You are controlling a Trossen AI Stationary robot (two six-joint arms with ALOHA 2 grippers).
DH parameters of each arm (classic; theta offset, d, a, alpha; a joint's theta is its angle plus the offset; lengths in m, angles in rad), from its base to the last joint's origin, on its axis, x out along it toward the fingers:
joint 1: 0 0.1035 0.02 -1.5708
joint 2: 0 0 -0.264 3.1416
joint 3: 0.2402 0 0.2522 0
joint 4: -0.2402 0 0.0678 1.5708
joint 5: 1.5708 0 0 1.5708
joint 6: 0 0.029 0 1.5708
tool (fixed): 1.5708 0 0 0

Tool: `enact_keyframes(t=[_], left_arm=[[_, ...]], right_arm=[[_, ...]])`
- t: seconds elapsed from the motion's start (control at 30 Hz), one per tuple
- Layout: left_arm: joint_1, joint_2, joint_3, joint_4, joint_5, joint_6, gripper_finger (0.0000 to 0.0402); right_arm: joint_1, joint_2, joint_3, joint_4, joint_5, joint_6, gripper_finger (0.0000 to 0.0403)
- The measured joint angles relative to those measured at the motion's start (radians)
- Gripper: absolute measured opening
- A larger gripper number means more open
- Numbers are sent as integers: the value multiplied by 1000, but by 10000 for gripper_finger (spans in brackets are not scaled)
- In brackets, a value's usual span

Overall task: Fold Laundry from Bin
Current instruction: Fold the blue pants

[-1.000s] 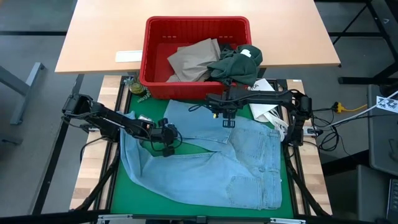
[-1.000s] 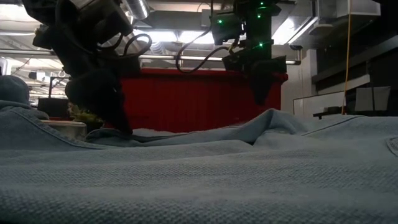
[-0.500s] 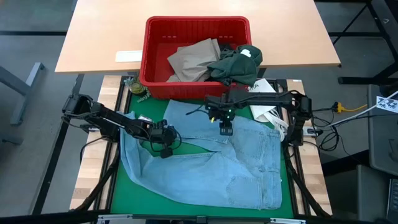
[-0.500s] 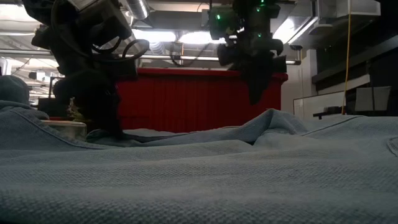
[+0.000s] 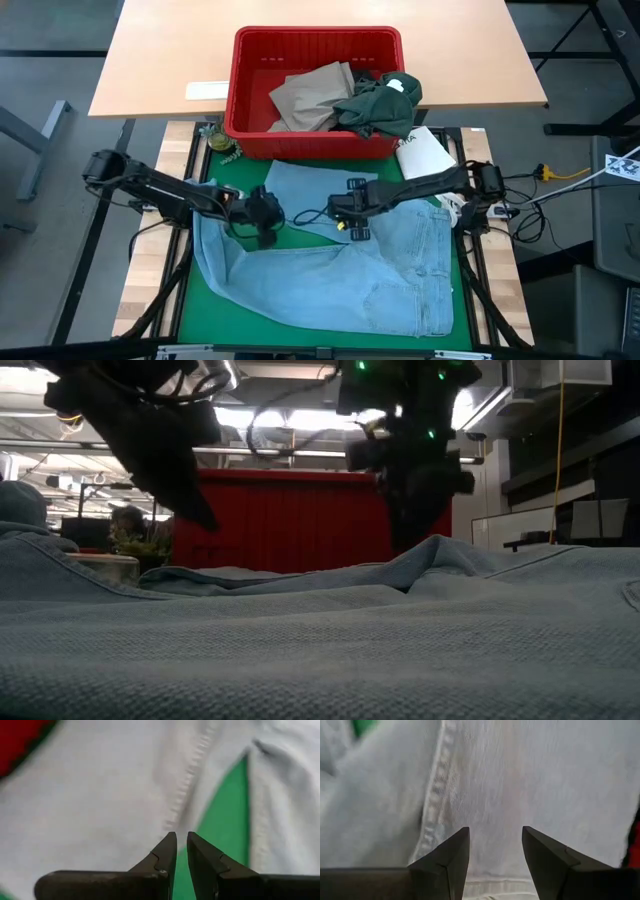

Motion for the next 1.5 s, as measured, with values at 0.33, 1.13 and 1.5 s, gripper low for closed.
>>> enact_keyframes(t=[0.33,1.13,1.5], left_arm=[[4,87,-49,-118,-66,-165,41],[4,-37,177,-649,-25,-122,41],[4,-110,378,-1009,-82,-153,41]], right_arm=[[0,0,-167,189,-46,43,182],[0,2,-101,121,-92,38,182],[0,2,-81,129,-86,38,182]])
